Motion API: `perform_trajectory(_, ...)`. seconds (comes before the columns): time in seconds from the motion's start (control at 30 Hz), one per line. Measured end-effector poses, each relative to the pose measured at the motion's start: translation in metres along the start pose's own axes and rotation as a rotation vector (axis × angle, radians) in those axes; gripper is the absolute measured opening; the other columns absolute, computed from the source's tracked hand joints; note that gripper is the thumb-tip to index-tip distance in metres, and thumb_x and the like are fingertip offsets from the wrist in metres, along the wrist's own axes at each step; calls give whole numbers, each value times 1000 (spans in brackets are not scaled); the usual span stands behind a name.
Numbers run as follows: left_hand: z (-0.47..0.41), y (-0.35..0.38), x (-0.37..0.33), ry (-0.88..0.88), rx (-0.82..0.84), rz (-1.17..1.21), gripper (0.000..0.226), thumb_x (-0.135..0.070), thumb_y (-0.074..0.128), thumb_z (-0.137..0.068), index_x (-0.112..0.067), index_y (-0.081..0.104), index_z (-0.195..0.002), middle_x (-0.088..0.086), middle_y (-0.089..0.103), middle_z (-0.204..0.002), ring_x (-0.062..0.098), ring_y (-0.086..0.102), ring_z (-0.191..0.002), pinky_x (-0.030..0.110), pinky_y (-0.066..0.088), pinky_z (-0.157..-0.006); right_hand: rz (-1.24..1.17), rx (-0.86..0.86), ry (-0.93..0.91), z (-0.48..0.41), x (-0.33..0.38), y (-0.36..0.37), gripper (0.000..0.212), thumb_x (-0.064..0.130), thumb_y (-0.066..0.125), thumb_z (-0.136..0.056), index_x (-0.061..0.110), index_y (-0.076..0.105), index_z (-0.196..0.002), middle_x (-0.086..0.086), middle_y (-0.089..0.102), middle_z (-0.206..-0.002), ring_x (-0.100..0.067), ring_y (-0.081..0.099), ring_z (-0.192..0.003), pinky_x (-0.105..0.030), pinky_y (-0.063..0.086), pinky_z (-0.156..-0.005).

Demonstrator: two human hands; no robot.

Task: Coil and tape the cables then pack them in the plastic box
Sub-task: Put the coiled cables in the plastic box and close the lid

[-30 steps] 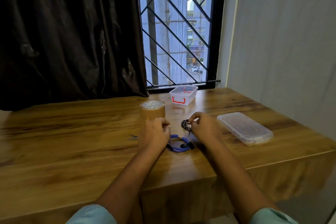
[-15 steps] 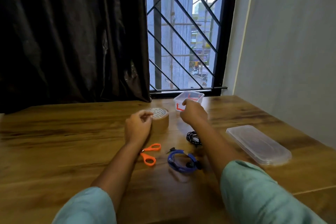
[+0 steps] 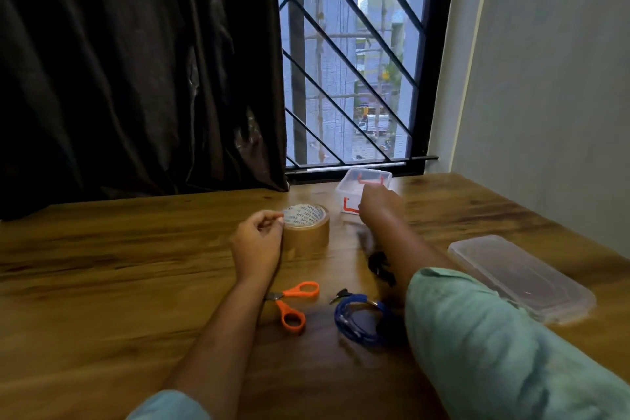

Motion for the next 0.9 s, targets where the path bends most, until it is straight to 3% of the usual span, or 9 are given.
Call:
perform_trajectory(0.13,-1,-1,3,-26,-3,21,18,-14,65,-83,-31,67,-76,-17,64,-70,-4,59,-67,19,45,-60,-92,-103,-44,5,-4,-9,28,10,56,-90,9,57,-118,-11,61,-119,-28,59,-109,-27,38,-70)
perform_trajectory(0.27,2,-14,6,-112,-84,111,26,-11,63,-85,-33,64,-73,-17,62,-69,-2,56,-65,22,42,-61,-421,-147,-93,22,-6,-41,22,7,53,-89,9,61,-109,-15,64,-110,-31,59,-100,-26,42,-71)
perform_trajectory(0.37,6,-37,-4,-144,-189,273,17,-10,58,-90,-24,67,-91,-10,65,-83,-4,56,-71,19,43,-65,-650,-88,-197,48,9,-71,22,2,64,-81,11,65,-101,-14,64,-105,-26,61,-91,-21,54,-74)
perform_trajectory(0.43,7,-59,-18,-174,-217,433,19,-16,52,-94,-16,64,-109,-3,64,-105,2,58,-89,12,45,-72,-662,7,-333,72,29,-87,24,-5,68,-72,13,67,-89,-12,65,-94,-26,63,-85,-25,56,-76)
perform_trajectory(0.5,11,-92,-30,-221,-193,524,32,-31,46,-97,-17,58,-123,-2,61,-117,11,56,-104,23,46,-86,-609,148,-477,102,55,-96,29,-10,58,-72,16,65,-81,-9,61,-75,-25,60,-71,-33,56,-67)
perform_trajectory(0.53,14,-112,-33,-266,-183,545,37,-39,44,-97,-20,57,-126,-1,62,-119,15,57,-106,31,47,-90,-534,206,-555,118,69,-96,32,-11,53,-72,18,64,-79,-5,55,-66,-21,54,-63,-27,51,-56)
perform_trajectory(0.6,27,-155,-32,-365,-157,576,38,-43,44,-95,-21,60,-121,4,66,-112,22,62,-100,40,51,-85,-399,288,-675,148,96,-89,34,-10,51,-74,21,64,-79,0,49,-64,-15,47,-58,-18,41,-47)
perform_trajectory(0.7,52,-205,-25,-457,-51,494,27,-36,50,-94,-15,66,-99,9,68,-93,26,64,-86,37,52,-71,-325,374,-748,181,129,-70,33,-10,56,-74,22,63,-80,5,47,-66,-12,47,-62,-20,41,-53)
perform_trajectory(0.9,74,-243,4,-577,-69,503,24,-17,45,-96,-6,65,-91,15,66,-92,26,62,-82,41,50,-81,-216,469,-720,207,162,-31,32,-7,59,-74,23,65,-82,1,53,-83,-15,51,-79,-21,38,-53)
Point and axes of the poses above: each hand's wrist, its own z-axis away from the middle knuckle, its own y-axis out of the palm, x = y × z, the point moved 5 cm from there along -z, towards the middle knuckle
